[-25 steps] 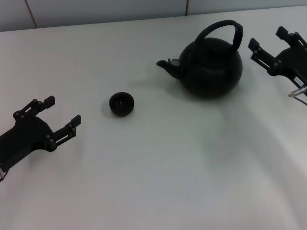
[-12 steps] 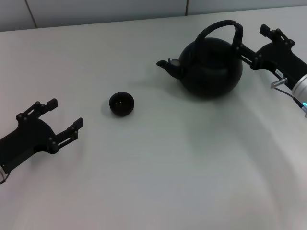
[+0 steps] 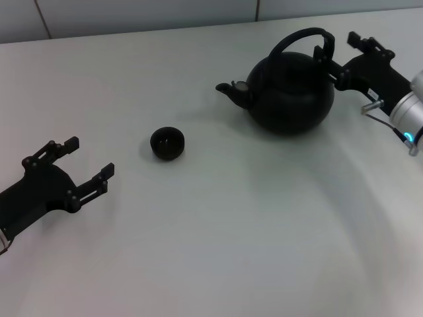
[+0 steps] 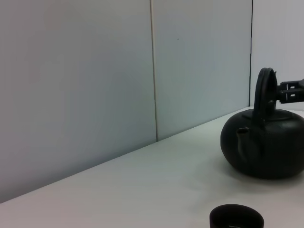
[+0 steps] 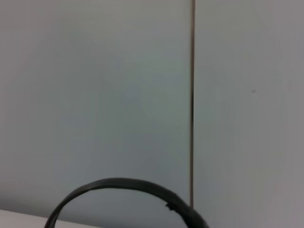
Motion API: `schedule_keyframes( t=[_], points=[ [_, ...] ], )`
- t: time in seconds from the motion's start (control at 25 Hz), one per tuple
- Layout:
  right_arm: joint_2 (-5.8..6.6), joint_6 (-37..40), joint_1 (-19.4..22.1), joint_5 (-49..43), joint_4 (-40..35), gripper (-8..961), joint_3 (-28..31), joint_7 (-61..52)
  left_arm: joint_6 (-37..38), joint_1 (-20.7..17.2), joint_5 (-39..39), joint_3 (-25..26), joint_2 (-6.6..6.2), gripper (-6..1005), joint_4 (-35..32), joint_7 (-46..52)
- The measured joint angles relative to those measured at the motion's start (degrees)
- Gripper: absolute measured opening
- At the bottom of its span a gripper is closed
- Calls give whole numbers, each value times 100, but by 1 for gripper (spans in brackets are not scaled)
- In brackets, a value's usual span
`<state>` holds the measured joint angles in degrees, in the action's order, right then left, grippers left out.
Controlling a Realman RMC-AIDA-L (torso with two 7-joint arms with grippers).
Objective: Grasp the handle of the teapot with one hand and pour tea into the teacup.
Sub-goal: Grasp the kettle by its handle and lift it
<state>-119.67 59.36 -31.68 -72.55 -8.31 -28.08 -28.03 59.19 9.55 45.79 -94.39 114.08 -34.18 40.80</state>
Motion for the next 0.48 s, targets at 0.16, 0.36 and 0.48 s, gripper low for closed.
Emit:
schedule_keyframes(
  t=[0.16,0.36,0.48],
  points=[
    [2,-39,-69,-17,62,738,-22,1,-5,15,-1,-4,0,815,0,1],
    [-5,8,-78,-14,98,596,-31,3,-5,23,0,-2,-5,815,0,20],
    [-7,55,-59,11,98,433,-12,4,-9,30,0,0,-11,815,0,25]
  ],
)
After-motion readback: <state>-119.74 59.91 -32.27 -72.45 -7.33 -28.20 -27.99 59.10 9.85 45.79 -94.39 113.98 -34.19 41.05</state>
